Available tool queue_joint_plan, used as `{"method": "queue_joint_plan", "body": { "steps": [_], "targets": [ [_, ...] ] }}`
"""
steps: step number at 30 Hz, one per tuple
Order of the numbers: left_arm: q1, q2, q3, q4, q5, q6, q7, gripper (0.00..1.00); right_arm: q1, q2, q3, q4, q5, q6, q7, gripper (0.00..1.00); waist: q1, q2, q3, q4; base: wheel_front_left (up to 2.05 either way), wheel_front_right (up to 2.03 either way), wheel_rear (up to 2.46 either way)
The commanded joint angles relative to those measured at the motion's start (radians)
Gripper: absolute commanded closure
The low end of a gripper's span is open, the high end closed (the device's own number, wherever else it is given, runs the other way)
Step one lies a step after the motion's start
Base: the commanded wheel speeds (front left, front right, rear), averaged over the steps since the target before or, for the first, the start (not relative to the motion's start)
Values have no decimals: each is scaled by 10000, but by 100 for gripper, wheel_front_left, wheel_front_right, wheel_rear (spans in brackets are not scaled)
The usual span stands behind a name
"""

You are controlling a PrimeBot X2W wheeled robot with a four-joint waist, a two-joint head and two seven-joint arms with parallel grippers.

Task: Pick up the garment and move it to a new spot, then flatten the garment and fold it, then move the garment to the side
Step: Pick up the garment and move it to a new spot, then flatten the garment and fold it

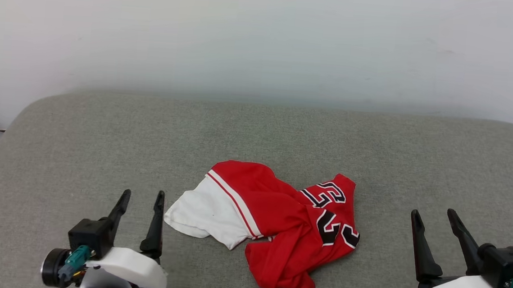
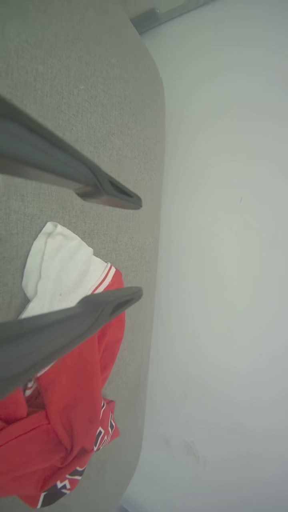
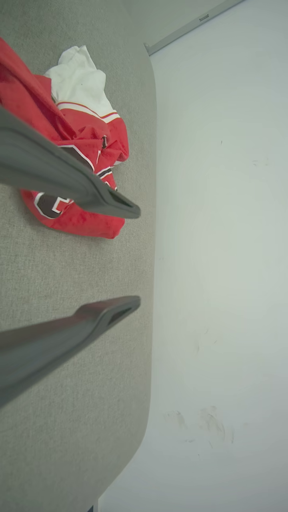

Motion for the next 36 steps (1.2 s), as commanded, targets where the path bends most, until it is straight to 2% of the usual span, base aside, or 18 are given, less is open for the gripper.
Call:
{"method": "queue_joint_plan", "body": {
  "steps": [1,14,20,28,36],
  "targets": [
    [203,137,92,-83,33,17,-25,0,143,13,40,-57,23,-7,1,0,1,-1,-19,37,0,0,0],
    [283,333,34,-266,-43,-16,80,0,224,13,-19,-154,98,-7,44,0,1,-1,73,40,0,0,0],
    [153,295,-56,-402,-37,6,84,0,77,14,-387,418,723,-7,487,0,1,-1,259,45,0,0,0],
    [-240,67,-363,-816,191,-96,32,0,-1574,-119,-825,2059,1082,-5,2992,0,1,-1,1185,386,0,0,0],
    [-873,-267,-537,-746,329,-411,-23,0,-4143,-1166,389,3578,1686,-7,5553,0,1,-1,2000,951,0,0,0]
  ]
}}
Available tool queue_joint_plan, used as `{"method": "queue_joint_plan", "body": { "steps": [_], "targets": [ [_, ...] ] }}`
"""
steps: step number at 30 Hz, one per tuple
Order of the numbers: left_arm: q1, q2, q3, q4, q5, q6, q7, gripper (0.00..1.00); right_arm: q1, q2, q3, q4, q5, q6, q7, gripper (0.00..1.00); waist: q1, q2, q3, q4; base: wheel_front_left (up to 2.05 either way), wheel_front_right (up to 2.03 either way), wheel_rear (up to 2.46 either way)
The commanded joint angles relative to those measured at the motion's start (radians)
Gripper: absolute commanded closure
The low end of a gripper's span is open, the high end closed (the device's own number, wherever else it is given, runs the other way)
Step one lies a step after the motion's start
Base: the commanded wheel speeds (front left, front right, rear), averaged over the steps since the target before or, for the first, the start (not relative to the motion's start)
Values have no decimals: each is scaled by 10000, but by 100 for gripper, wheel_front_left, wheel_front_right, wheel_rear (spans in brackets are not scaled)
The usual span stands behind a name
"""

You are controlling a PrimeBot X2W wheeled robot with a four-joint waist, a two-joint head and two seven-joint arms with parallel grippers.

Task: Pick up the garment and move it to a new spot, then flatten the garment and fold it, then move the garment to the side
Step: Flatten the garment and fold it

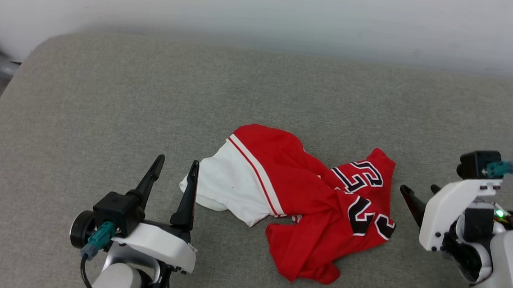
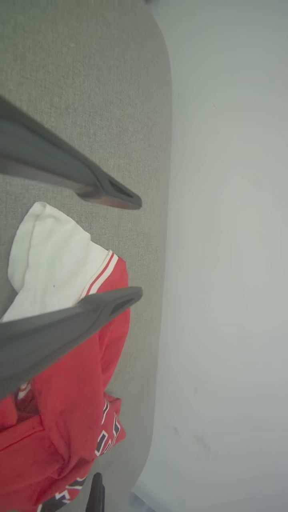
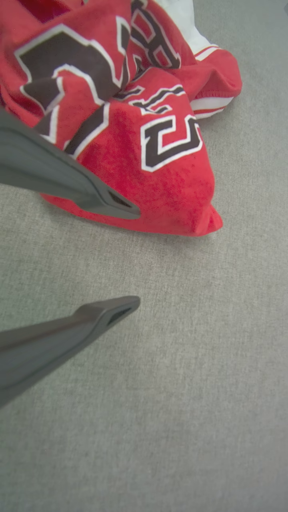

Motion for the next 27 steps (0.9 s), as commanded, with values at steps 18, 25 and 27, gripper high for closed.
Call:
{"method": "queue_joint_plan", "body": {
  "steps": [18,25,27],
  "targets": [
    [-504,-816,543,213,508,-644,-53,0,-1808,-599,3168,4340,2071,12,2770,100,-1,0,807,941,0,0,0],
    [-249,-859,903,330,708,-701,-53,0,-3017,-869,3428,3492,2527,-4,1623,100,-1,0,445,653,0,0,0],
    [-173,-831,1007,347,739,-725,-54,0,-3249,-1052,3504,2995,2581,-5,1210,100,-1,0,263,515,0,0,0]
  ]
}}
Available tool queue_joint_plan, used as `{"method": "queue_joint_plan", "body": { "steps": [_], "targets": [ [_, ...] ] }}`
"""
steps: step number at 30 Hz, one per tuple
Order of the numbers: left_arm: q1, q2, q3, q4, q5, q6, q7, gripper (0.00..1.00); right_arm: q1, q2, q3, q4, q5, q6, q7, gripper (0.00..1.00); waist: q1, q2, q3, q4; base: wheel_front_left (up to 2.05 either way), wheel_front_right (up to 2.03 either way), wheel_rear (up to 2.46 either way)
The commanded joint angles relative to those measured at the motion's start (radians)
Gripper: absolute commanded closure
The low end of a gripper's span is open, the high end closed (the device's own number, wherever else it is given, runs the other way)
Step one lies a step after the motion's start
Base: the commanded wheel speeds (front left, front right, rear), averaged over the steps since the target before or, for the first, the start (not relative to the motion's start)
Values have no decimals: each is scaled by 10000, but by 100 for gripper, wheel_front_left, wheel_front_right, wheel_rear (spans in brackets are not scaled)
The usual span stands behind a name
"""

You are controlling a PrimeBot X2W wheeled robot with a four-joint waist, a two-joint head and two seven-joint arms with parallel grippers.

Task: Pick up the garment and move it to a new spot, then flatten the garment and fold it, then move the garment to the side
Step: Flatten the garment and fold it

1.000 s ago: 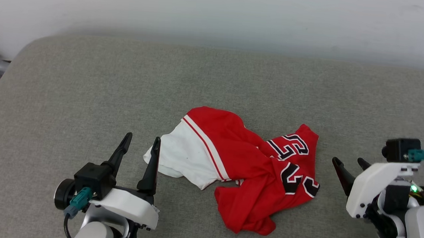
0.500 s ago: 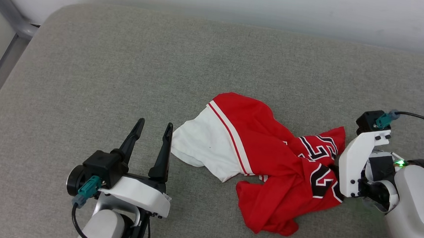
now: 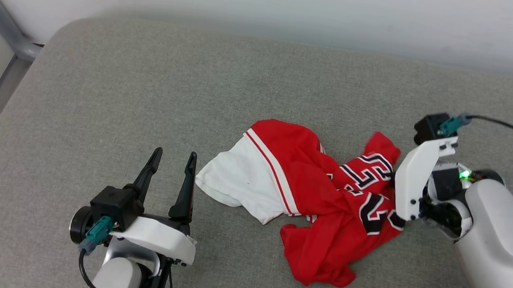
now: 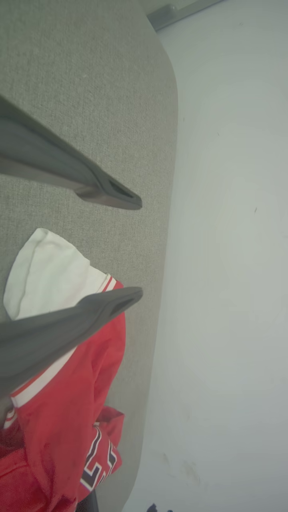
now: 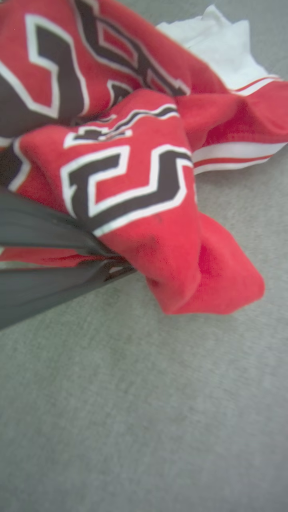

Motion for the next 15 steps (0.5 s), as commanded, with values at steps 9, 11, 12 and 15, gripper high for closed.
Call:
{"method": "queue_joint_plan", "body": {
  "steps": [9,11,12,15],
  "targets": [
    [653,92,221,161,74,-26,-23,0,943,-945,-522,-3211,-545,-5,-878,100,-1,0,-1105,-837,0,0,0],
    [796,110,217,208,51,-15,-23,0,1752,-958,-1009,-3992,-743,-3,-750,100,-1,0,-1324,-958,0,0,0],
    [872,128,220,229,37,-2,-23,0,2246,-971,-1289,-4392,-937,-3,-614,100,-1,0,-1425,-1012,0,0,0],
    [1082,156,226,255,-24,43,-2,0,3995,-638,-2290,-5489,-1317,-3,-51,100,-1,0,-1676,-1134,0,0,0]
  ]
}}
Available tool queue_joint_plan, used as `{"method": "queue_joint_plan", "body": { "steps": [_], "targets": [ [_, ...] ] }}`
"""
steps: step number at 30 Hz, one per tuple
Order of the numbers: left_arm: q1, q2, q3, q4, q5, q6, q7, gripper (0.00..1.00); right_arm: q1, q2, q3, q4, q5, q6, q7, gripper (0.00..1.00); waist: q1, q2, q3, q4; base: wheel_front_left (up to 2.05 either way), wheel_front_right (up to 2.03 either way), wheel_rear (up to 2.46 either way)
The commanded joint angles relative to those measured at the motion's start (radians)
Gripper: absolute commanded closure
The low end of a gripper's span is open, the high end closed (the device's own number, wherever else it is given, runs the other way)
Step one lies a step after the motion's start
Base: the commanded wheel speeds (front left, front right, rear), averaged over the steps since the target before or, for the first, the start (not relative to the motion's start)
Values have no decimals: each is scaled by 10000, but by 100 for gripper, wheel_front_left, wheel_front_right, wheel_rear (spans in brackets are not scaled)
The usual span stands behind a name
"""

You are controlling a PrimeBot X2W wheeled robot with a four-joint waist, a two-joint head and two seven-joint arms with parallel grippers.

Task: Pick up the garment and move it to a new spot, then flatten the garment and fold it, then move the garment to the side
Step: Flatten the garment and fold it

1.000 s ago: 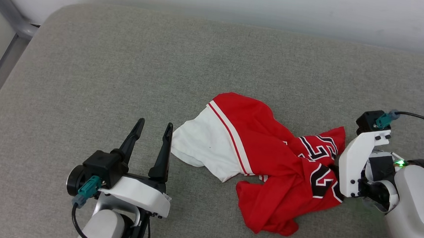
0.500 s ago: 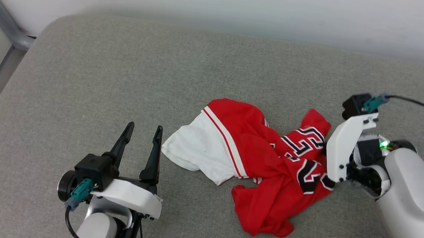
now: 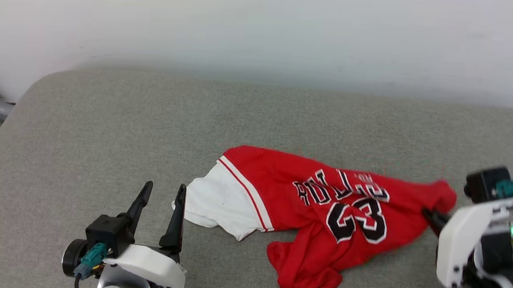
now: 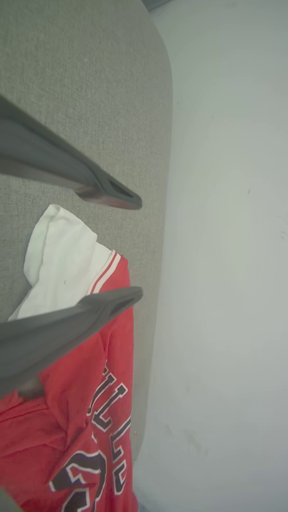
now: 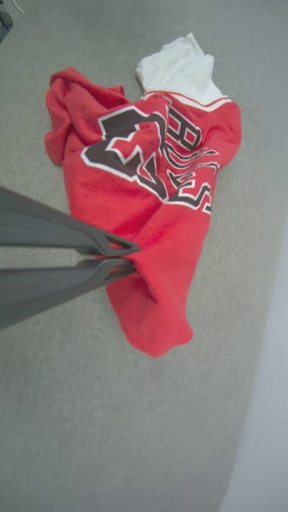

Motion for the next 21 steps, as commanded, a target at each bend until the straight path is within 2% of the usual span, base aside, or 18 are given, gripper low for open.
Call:
{"method": "queue_joint_plan", "body": {
  "steps": [1,4,8,9,11,16,17,18,19,21],
  "targets": [
    [192,71,15,-5,-62,57,21,0,1080,289,-501,-537,-289,-3,343,100,0,0,-271,-208,0,0,0],
    [381,107,38,14,-141,91,126,0,2899,1044,-1218,-1210,-631,-3,913,100,0,0,-379,-315,0,0,0],
    [534,176,38,91,-198,108,245,0,4727,2154,-1724,-1375,-703,-3,1300,100,0,0,-404,-385,0,0,0],
    [534,176,38,91,-198,108,245,0,4727,2154,-1724,-1375,-703,-3,1300,100,0,0,-404,-385,0,0,0],
    [590,221,35,128,-244,130,287,0,5455,2588,-1936,-1098,-548,-3,1235,100,0,0,-413,-423,0,0,0],
    [672,242,-10,157,-252,165,342,0,5720,2784,-1888,-670,-444,-3,780,100,0,0,-436,-435,0,0,0],
    [692,242,-21,160,-270,171,352,0,5628,2804,-1912,-663,-441,-3,420,95,0,0,-441,-432,0,0,0],
    [706,247,-29,161,-281,172,352,0,5516,2816,-1941,-646,-392,-3,51,67,0,0,-446,-429,0,0,0],
    [714,254,-36,167,-296,176,366,0,5437,2833,-1926,-635,-417,-3,-327,0,0,0,-454,-425,0,0,0],
    [730,264,-50,173,-327,164,370,0,5251,2847,-1912,-781,-402,-3,-1309,0,0,0,-473,-420,0,0,0]
  ]
}}
